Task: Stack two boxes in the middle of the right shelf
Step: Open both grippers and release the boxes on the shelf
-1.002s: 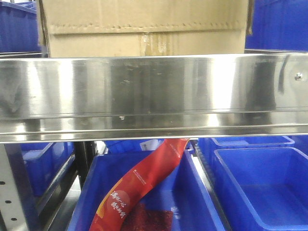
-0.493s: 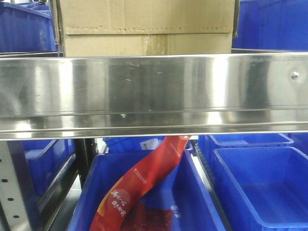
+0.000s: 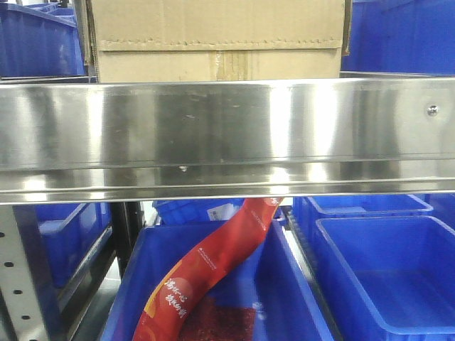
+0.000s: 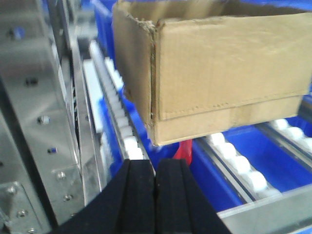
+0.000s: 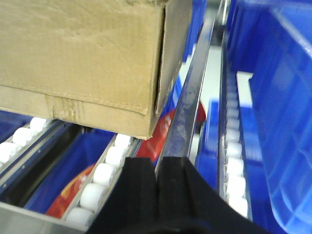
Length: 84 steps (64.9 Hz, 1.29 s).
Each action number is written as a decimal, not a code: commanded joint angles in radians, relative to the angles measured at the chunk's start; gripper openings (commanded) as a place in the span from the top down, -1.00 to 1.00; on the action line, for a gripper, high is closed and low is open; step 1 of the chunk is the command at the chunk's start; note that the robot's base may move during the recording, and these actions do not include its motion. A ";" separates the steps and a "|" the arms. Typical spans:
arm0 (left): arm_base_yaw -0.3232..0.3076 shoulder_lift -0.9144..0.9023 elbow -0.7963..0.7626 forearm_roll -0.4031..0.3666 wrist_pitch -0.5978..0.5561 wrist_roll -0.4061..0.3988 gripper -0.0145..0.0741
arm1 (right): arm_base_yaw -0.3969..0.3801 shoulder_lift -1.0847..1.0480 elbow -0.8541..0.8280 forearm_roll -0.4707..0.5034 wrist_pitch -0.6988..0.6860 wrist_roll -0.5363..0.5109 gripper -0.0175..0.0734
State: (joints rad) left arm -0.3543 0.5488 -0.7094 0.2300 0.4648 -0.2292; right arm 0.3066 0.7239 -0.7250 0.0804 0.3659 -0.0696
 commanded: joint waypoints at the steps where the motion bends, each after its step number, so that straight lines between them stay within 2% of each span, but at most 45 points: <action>1: -0.001 -0.096 0.091 0.004 -0.096 0.002 0.92 | -0.004 -0.088 0.089 -0.006 -0.089 -0.011 0.97; 8: -0.001 -0.198 0.173 0.002 -0.118 0.002 0.92 | -0.004 -0.192 0.181 -0.008 -0.124 -0.011 0.97; 17: -0.001 -0.264 0.199 0.002 -0.109 0.002 0.92 | -0.004 -0.276 0.248 -0.021 -0.182 -0.011 0.97; 60: -0.001 -0.276 0.199 0.000 -0.108 0.002 0.92 | -0.004 -0.287 0.257 -0.021 -0.195 -0.011 0.97; 64: 0.004 -0.276 0.199 -0.056 -0.111 0.002 0.92 | -0.004 -0.287 0.257 -0.021 -0.195 -0.011 0.97; 67: 0.023 -0.280 0.199 -0.088 -0.116 0.007 0.92 | -0.004 -0.287 0.257 -0.021 -0.195 -0.011 0.97; 72: 0.076 -0.296 0.213 -0.114 -0.128 0.076 0.92 | -0.004 -0.287 0.257 -0.021 -0.195 -0.011 0.97; 81: 0.222 -0.370 0.330 -0.230 -0.241 0.229 0.92 | -0.004 -0.287 0.257 -0.021 -0.195 -0.011 0.97; 84: 0.267 -0.403 0.391 -0.255 -0.278 0.252 0.92 | -0.004 -0.287 0.257 -0.021 -0.195 -0.011 0.97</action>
State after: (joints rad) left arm -0.1514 0.1920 -0.3923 0.0291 0.2562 -0.0430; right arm 0.3066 0.4424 -0.4704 0.0685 0.1954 -0.0754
